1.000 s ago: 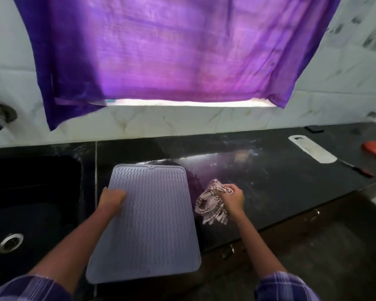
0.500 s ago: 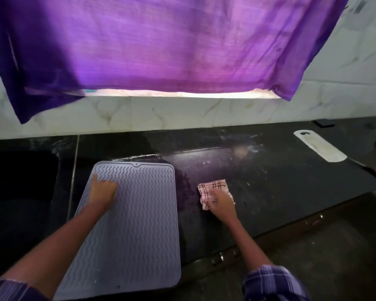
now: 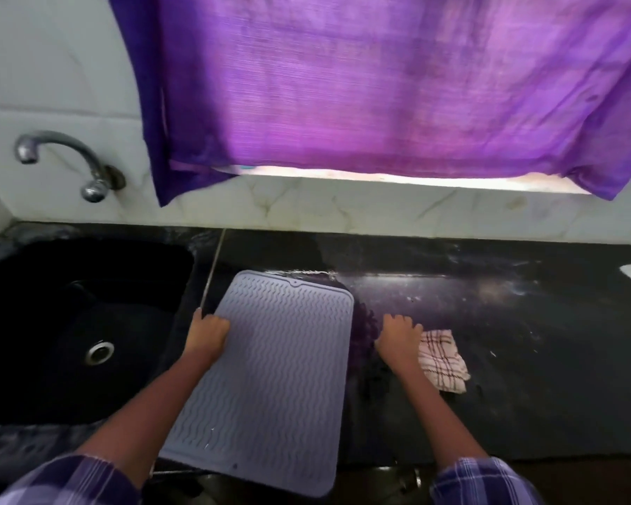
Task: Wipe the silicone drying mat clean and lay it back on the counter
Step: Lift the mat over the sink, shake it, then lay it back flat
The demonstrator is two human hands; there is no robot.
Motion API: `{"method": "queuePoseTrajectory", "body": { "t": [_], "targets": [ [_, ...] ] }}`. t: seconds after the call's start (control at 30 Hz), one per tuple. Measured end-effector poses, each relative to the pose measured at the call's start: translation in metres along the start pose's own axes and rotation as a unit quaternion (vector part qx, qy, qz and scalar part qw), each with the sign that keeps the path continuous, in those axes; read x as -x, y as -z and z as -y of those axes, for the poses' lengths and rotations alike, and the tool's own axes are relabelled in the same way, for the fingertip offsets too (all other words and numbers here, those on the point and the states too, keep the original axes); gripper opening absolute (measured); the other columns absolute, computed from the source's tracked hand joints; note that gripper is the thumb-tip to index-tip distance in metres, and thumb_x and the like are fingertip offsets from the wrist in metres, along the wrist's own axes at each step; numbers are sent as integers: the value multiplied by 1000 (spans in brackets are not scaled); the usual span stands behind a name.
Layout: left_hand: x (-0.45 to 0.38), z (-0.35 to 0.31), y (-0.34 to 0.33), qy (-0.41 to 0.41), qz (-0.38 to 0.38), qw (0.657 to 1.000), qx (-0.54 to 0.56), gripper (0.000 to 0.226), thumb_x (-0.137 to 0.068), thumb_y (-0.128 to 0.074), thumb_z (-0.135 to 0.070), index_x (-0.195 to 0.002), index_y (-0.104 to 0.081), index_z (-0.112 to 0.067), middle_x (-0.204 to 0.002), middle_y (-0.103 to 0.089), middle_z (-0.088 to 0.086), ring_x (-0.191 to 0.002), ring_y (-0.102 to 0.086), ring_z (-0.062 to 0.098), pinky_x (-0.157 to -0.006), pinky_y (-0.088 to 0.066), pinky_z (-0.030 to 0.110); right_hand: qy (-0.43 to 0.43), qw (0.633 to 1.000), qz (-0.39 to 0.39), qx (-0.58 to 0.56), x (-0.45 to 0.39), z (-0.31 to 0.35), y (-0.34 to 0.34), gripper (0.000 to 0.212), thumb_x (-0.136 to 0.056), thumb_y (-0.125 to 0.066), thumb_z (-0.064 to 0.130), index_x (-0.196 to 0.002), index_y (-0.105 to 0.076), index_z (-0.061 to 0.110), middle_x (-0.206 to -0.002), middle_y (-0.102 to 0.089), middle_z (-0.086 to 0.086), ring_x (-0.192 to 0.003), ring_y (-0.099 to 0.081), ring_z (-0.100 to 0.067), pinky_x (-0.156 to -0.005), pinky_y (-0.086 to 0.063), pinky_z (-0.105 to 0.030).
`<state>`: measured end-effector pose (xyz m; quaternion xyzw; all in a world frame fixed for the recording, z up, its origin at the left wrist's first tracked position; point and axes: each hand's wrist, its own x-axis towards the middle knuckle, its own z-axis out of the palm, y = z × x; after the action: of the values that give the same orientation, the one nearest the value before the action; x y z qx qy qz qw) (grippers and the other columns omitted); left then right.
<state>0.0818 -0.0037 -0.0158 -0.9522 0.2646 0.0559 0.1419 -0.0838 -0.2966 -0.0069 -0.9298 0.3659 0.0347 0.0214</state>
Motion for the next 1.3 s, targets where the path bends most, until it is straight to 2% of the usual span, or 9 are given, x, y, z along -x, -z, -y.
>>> {"method": "queuePoseTrajectory", "body": {
  "t": [0.17,0.4,0.53,0.63,0.77,0.97,1.07,1.2,1.3],
  "targets": [
    [-22,17,3,18,-3,1000,8,28,-94,-44,-14,-114,-64,-20,-118,-66,0,-117,-57,18,-116,-23,38,20,993,19,-116,-18,47,-7,31,-88,-49,20,-116,-62,15,-121,-64,-10,-118,-53,-30,-97,-39,-40],
    [-100,21,18,-16,6,997,72,36,-95,-42,-14,-130,-51,-15,-131,-56,4,-126,-48,22,-99,-42,36,14,992,41,-119,-71,78,-14,40,-88,-46,15,-128,-52,16,-130,-55,-12,-125,-46,-31,-103,-36,-42],
    [-151,12,19,-25,34,993,108,43,-95,-49,-22,-137,-44,-18,-136,-48,4,-131,-41,23,-100,-42,39,-17,994,26,-105,-102,86,-22,39,-90,-47,14,-128,-54,13,-132,-54,-12,-127,-45,-29,-105,-36,-40],
    [-177,9,21,-12,14,997,70,39,-93,-53,-33,-130,-49,-21,-133,-51,0,-129,-41,21,-102,-36,38,-37,994,7,-103,-118,88,-23,29,-89,-51,14,-113,-67,11,-120,-65,-12,-118,-54,-29,-100,-43,-36],
    [-188,17,32,11,13,996,88,22,-92,-58,-29,-113,-64,-27,-118,-65,-4,-124,-48,18,-102,-31,38,-38,990,-38,-134,-119,90,-11,21,-88,-58,18,-99,-75,16,-107,-71,-10,-108,-62,-28,-94,-46,-35],
    [-156,54,68,52,-68,984,156,19,-92,-58,-22,-106,-68,-29,-115,-68,-6,-119,-53,17,-101,-30,38,0,970,-133,-202,-108,111,38,16,-88,-59,14,-95,-73,14,-102,-70,-8,-100,-61,-24,-90,-43,-35],
    [-132,80,95,86,-138,963,215,18,-91,-56,-18,-102,-69,-23,-109,-71,-3,-114,-56,18,-99,-30,37,17,959,-156,-235,-102,118,77,15,-86,-61,13,-94,-74,12,-100,-71,-10,-99,-63,-27,-90,-44,-35],
    [-102,113,126,118,-198,941,247,20,-92,-53,-12,-101,-68,-21,-109,-70,-2,-113,-56,21,-100,-29,40,106,933,-147,-310,-92,136,124,12,-82,-67,9,-89,-74,5,-94,-73,-15,-92,-66,-30,-78,-48,-31],
    [-71,156,142,183,-237,918,262,24,-91,-50,-7,-103,-66,-20,-111,-70,2,-112,-57,24,-96,-31,39,174,901,-179,-356,-79,180,161,12,-81,-67,8,-89,-74,2,-95,-71,-18,-92,-65,-30,-73,-44,-28]
  ]
}}
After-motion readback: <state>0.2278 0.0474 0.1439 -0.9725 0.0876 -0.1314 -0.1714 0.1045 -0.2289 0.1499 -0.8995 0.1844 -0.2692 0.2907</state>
